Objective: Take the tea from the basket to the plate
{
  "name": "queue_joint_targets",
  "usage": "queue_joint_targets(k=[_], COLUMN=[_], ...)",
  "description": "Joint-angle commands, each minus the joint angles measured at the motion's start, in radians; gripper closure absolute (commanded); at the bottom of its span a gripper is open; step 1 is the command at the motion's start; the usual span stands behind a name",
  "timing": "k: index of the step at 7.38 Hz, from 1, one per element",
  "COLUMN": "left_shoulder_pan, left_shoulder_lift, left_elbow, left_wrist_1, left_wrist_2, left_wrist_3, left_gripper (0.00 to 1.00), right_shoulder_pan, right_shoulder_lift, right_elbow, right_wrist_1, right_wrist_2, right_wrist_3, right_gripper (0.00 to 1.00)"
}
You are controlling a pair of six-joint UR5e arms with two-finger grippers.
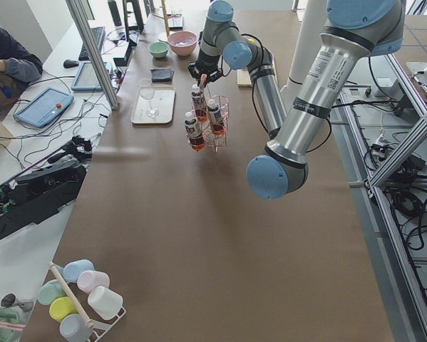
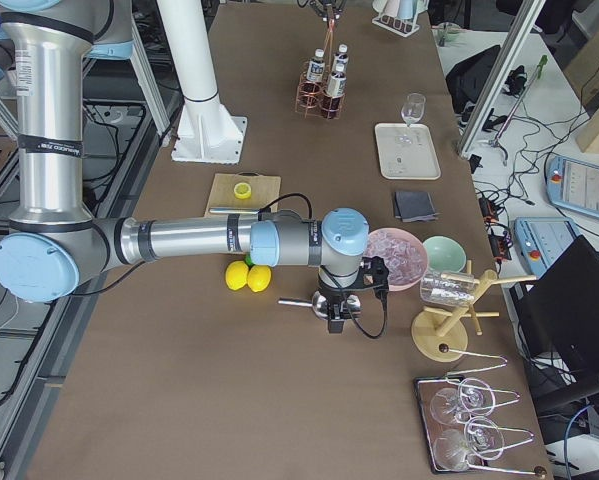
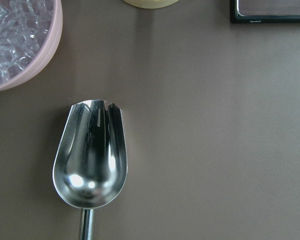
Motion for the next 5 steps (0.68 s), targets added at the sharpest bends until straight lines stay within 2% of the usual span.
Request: queue_joint_targets(k=[1,3,5], left_shoulder_pan=[0.146,0.165,0.180], left_shoulder_lift=[-0.092,-0.167,-0.211], left_elbow=[-0.032,-0.032,-0.018], left_wrist_1=[0.094,0.167,0.193], left_wrist_2=[0.133,0.151,0.160], left_wrist_3=[-0.139,-0.163,-0.163], left_gripper=[1.00,1.00,1.00], right_shoulder_pan=[0.007,0.011,-0.022], right_shoulder_lift=[0.001,0.019,0.099], right_elbow=[0.012,0.029,0.043], right_wrist_1=[0.000,0.000,0.008], right_wrist_2=[0.002,0.006,0.022], right_wrist_3=[0.000,0.003,0.005], right_gripper=[0.00,0.00,0.00])
